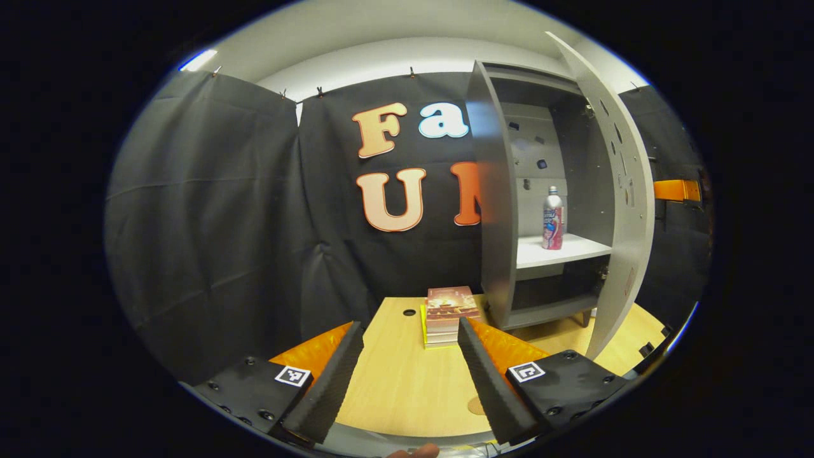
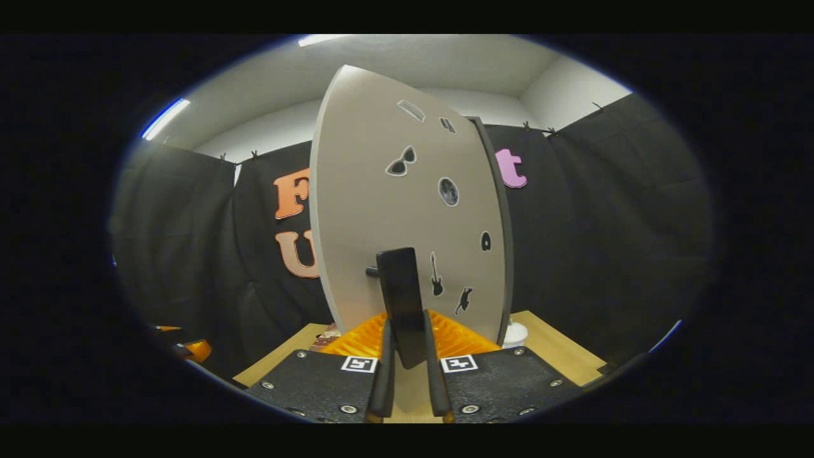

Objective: Open the cabinet door with the right hand, grasp the bottle in the cabinet with the left hand and place it on the coaster, then close the cabinet door with the right hand.

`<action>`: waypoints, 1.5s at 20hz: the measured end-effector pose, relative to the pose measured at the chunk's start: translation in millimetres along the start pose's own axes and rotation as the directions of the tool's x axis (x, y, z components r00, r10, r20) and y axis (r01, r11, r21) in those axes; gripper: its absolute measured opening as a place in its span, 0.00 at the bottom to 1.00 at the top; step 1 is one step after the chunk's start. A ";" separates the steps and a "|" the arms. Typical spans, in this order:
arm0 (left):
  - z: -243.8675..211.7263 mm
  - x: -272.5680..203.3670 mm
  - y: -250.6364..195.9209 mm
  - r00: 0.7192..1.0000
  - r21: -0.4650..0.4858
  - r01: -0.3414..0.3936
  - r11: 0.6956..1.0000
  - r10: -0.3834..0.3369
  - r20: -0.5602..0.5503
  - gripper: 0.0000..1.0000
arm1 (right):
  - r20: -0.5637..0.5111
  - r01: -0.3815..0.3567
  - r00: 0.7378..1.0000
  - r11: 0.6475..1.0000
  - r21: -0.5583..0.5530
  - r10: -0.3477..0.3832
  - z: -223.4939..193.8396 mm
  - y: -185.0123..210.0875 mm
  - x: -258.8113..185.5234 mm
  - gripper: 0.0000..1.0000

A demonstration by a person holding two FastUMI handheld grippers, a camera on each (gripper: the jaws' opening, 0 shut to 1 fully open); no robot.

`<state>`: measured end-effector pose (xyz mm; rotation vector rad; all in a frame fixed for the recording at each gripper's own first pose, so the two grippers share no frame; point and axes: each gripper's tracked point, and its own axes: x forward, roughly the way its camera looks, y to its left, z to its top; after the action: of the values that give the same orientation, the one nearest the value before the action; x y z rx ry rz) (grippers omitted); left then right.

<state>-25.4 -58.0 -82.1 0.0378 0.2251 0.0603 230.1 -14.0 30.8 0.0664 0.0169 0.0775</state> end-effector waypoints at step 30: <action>8.4 -15.7 -128.2 0.999 -0.003 0.048 0.999 -0.048 -0.015 0.98 | 0.012 0.029 0.999 0.998 0.063 -0.030 11.7 -62.7 -17.1 0.00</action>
<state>-31.7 -187.1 -76.1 0.0292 0.2405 0.0129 218.1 -78.5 38.4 0.1290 0.0075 0.0471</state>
